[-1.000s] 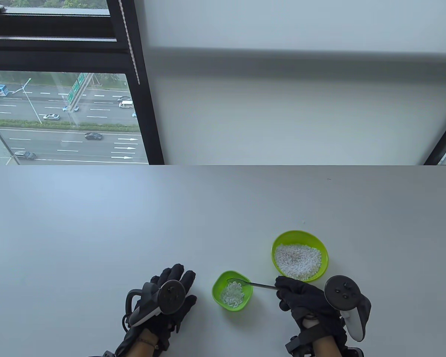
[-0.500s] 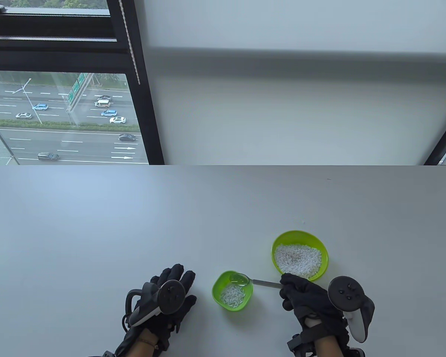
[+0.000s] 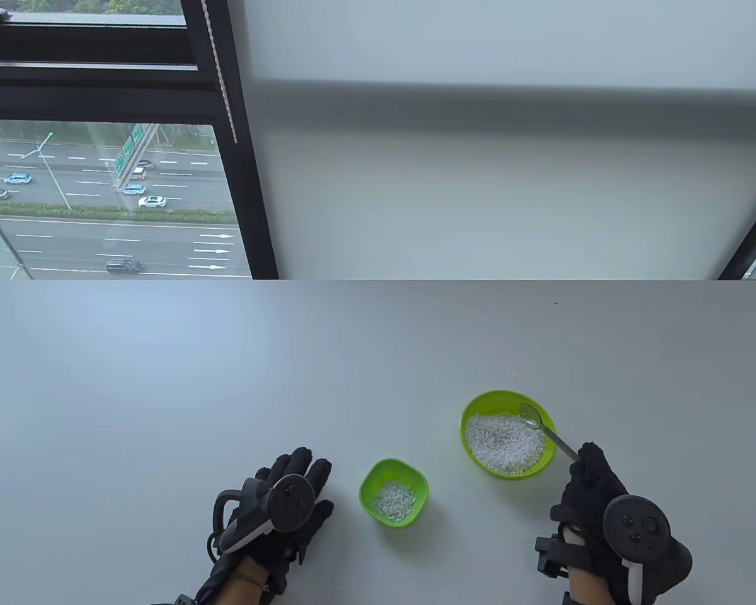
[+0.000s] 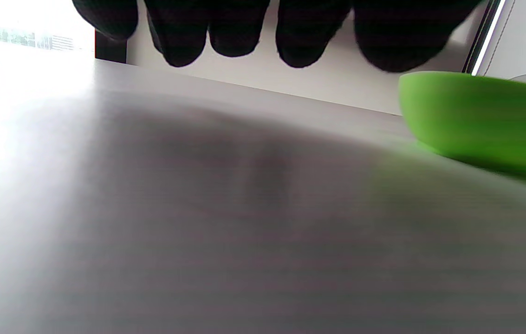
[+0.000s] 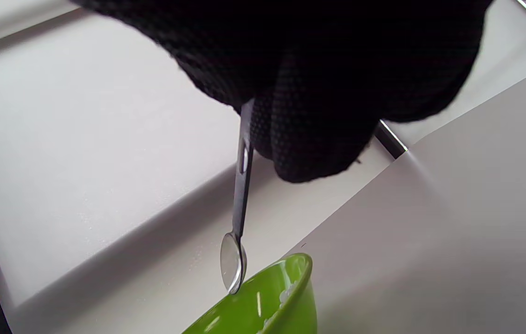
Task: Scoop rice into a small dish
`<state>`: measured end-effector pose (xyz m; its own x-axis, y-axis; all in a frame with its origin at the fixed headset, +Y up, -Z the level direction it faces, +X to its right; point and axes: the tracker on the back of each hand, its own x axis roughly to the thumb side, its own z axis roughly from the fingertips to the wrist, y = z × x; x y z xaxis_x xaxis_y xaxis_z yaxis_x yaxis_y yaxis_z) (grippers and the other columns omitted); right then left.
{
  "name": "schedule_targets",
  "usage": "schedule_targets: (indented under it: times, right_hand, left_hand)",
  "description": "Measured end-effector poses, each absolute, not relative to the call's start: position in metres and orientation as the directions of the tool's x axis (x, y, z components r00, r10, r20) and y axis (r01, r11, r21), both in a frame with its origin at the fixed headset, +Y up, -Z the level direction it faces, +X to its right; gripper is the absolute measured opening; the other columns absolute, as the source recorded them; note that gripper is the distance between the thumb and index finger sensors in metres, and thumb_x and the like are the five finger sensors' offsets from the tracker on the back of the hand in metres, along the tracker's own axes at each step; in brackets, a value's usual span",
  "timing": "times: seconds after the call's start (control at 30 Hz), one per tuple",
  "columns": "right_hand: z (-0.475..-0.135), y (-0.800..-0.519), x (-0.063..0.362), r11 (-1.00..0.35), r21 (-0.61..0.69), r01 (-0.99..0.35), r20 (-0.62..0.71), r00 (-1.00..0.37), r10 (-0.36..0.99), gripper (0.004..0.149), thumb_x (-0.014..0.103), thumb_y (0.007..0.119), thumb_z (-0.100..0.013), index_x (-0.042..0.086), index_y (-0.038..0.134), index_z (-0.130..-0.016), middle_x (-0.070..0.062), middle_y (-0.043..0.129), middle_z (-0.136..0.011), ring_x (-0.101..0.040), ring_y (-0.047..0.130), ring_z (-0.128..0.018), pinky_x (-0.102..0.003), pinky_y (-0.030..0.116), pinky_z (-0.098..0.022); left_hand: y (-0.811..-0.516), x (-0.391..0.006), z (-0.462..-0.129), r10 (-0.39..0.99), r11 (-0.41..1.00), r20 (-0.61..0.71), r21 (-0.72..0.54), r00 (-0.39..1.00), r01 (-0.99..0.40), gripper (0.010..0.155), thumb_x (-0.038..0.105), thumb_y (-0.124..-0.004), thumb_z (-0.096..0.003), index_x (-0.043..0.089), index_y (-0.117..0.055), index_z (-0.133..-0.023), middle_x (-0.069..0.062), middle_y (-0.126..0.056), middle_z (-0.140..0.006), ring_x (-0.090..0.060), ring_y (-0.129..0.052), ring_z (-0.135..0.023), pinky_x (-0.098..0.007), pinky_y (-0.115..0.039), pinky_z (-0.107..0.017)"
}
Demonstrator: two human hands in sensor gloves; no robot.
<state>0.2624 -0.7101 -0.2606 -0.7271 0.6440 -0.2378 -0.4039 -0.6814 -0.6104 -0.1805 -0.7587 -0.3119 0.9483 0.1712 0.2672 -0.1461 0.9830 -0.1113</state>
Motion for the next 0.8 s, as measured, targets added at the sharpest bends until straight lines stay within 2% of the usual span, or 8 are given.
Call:
schedule_targets:
  times: [0.17,0.27,0.43,0.6,0.8]
  right_hand:
    - [-0.267,-0.714,0.253,-0.772,-0.560,-0.300,-0.286,-0.804,0.520,0.041,0.028,0.086,-0.047,0.015,0.089,-0.086,-0.012,0.102,-0.068,-0.020,0.108,-0.040,-0.041,0.089,-0.036]
    - [-0.270,-0.717,0.250,-0.787,-0.528,-0.320,-0.292,-0.802,0.522,0.041,0.029,0.086,-0.047,0.015,0.090,-0.085,-0.011,0.103,-0.066,-0.019,0.107,-0.039,-0.040,0.089,-0.036]
    - [-0.273,-0.724,0.254,-0.758,-0.474,-0.448,-0.294,-0.731,0.616,0.041,0.032,0.085,-0.046,0.013,0.092,-0.083,-0.009,0.105,-0.059,-0.014,0.108,-0.033,-0.037,0.090,-0.032]
    - [-0.280,-0.741,0.257,-0.630,-0.353,-0.691,-0.304,-0.552,0.776,0.043,0.034,0.081,-0.050,0.011,0.087,-0.086,-0.007,0.103,-0.063,-0.013,0.107,-0.037,-0.036,0.090,-0.035]
    - [-0.277,-0.745,0.270,-0.542,-0.404,-0.737,-0.340,-0.429,0.837,0.044,0.033,0.080,-0.050,0.009,0.086,-0.087,-0.008,0.102,-0.063,-0.013,0.106,-0.037,-0.037,0.089,-0.035]
  left_hand:
    - [-0.759,-0.181,-0.312,0.175,0.982,0.265,-0.112,0.948,-0.150,0.070,0.059,-0.071,-0.0470,0.032,-0.061,-0.110,-0.010,-0.054,-0.123,-0.041,-0.066,-0.107,-0.060,-0.056,-0.074]
    - [-0.759,-0.181,-0.312,0.175,0.982,0.268,-0.113,0.947,-0.149,0.070,0.059,-0.071,-0.0469,0.032,-0.061,-0.110,-0.010,-0.054,-0.123,-0.041,-0.066,-0.107,-0.060,-0.056,-0.074]
    - [-0.759,-0.181,-0.312,0.176,0.982,0.270,-0.116,0.947,-0.149,0.070,0.059,-0.071,-0.0469,0.032,-0.061,-0.110,-0.010,-0.054,-0.123,-0.041,-0.066,-0.107,-0.060,-0.057,-0.074]
    - [-0.759,-0.181,-0.312,0.177,0.982,0.271,-0.119,0.946,-0.150,0.070,0.059,-0.071,-0.0470,0.031,-0.061,-0.110,-0.010,-0.055,-0.123,-0.040,-0.067,-0.107,-0.060,-0.057,-0.074]
    - [-0.759,-0.181,-0.312,0.180,0.981,0.270,-0.120,0.946,-0.153,0.070,0.059,-0.070,-0.0469,0.032,-0.061,-0.110,-0.010,-0.055,-0.123,-0.041,-0.067,-0.107,-0.060,-0.057,-0.074]
